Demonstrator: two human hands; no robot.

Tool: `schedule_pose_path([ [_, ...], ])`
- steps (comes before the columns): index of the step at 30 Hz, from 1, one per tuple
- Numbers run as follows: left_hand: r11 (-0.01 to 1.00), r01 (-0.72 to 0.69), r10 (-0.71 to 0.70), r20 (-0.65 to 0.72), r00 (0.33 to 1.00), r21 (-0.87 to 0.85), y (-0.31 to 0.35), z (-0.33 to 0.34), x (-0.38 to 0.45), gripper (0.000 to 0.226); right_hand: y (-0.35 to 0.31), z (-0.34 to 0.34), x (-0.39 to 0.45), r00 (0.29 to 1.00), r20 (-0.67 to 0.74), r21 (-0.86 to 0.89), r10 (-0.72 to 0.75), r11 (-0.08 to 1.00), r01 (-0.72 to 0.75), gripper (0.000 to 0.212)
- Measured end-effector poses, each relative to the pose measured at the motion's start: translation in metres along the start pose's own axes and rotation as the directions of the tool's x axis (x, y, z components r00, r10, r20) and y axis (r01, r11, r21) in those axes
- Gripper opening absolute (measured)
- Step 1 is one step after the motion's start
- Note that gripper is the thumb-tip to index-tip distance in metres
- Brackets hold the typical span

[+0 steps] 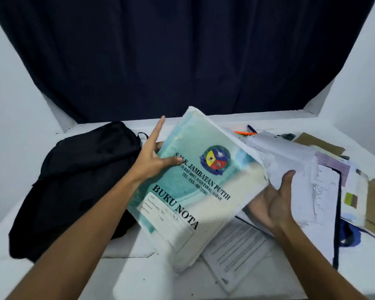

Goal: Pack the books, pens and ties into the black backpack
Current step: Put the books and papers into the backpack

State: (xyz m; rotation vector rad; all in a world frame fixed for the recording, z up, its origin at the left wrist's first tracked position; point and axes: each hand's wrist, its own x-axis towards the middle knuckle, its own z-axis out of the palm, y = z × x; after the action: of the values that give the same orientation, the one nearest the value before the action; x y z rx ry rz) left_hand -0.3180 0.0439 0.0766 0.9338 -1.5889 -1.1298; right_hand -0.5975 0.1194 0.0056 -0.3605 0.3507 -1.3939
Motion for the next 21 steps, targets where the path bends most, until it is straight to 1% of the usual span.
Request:
schedule_pose_path([
  [1, 0.999, -0.011, 0.008, -0.074, 0.997, -0.043, -0.001, -0.005, -0.005, 0.115, 0.007, 0.013, 0.002, 0.999, 0.003, -0.008, -0.047, 0.999, 0.047, 0.085],
  [2, 0.996, -0.029, 0.016, -0.144, 0.989, -0.089, -0.002, -0.008, -0.01, 0.115, 0.011, 0.022, 0.006, 0.995, -0.009, -0.105, -0.098, 0.99, 0.096, 0.07],
  [3, 0.99, -0.053, 0.024, -0.213, 0.977, -0.132, -0.004, -0.011, -0.016, 0.114, 0.015, 0.032, 0.01, 0.988, 0.0, -0.261, -0.153, 0.954, 0.147, 0.065],
  [4, 0.982, -0.084, 0.034, -0.274, 0.961, -0.171, -0.005, -0.013, -0.021, 0.113, 0.017, 0.041, 0.015, 0.973, 0.029, -0.422, -0.231, 0.879, 0.221, 0.078],
  [5, 0.974, -0.116, 0.045, -0.332, 0.942, -0.196, -0.007, -0.014, -0.027, 0.112, 0.017, 0.05, 0.019, 0.949, 0.095, -0.574, -0.3, 0.762, 0.299, 0.098],
  [6, 0.967, -0.152, 0.064, -0.385, 0.921, -0.204, -0.009, -0.015, -0.034, 0.112, 0.019, 0.057, 0.023, 0.914, 0.209, -0.705, -0.348, 0.594, 0.387, 0.113],
  [7, 0.964, -0.188, 0.09, -0.43, 0.898, -0.191, -0.011, -0.015, -0.04, 0.111, 0.02, 0.068, 0.023, 0.869, 0.346, -0.769, -0.354, 0.423, 0.479, 0.12],
  [8, 0.963, -0.219, 0.122, -0.47, 0.874, -0.159, -0.013, -0.016, -0.048, 0.11, 0.022, 0.077, 0.025, 0.829, 0.443, -0.786, -0.341, 0.297, 0.542, 0.12],
  [10, 0.966, -0.256, 0.201, -0.521, 0.83, -0.035, -0.017, -0.016, -0.063, 0.107, 0.023, 0.087, 0.034, 0.755, 0.559, -0.777, -0.341, 0.101, 0.621, 0.114],
  [11, 0.964, -0.261, 0.248, -0.529, 0.811, 0.051, -0.019, -0.017, -0.071, 0.105, 0.024, 0.089, 0.037, 0.729, 0.601, -0.765, -0.327, 0.026, 0.643, 0.111],
  [12, 0.952, -0.261, 0.305, -0.524, 0.796, 0.157, -0.021, -0.019, -0.076, 0.103, 0.025, 0.088, 0.039, 0.708, 0.635, -0.749, -0.309, -0.024, 0.662, 0.107],
  [14, 0.887, -0.262, 0.427, -0.459, 0.779, 0.381, -0.026, -0.026, -0.084, 0.096, 0.03, 0.087, 0.039, 0.654, 0.698, -0.703, -0.292, -0.108, 0.703, 0.096],
  [16, 0.805, -0.277, 0.498, -0.344, 0.796, 0.524, -0.026, -0.035, -0.087, 0.088, 0.034, 0.085, 0.039, 0.595, 0.757, -0.648, -0.268, -0.191, 0.738, 0.094],
  [18, 0.748, -0.277, 0.515, -0.264, 0.816, 0.603, -0.027, -0.044, -0.087, 0.085, 0.034, 0.082, 0.038, 0.569, 0.787, -0.614, -0.239, -0.214, 0.76, 0.094],
  [20, 0.732, -0.276, 0.497, -0.211, 0.842, 0.623, -0.026, -0.05, -0.086, 0.087, 0.033, 0.074, 0.038, 0.567, 0.789, -0.613, -0.238, -0.231, 0.756, 0.083],
  [21, 0.734, -0.28, 0.485, -0.19, 0.853, 0.618, -0.025, -0.051, -0.086, 0.089, 0.032, 0.07, 0.037, 0.581, 0.777, -0.627, -0.241, -0.225, 0.746, 0.074],
])
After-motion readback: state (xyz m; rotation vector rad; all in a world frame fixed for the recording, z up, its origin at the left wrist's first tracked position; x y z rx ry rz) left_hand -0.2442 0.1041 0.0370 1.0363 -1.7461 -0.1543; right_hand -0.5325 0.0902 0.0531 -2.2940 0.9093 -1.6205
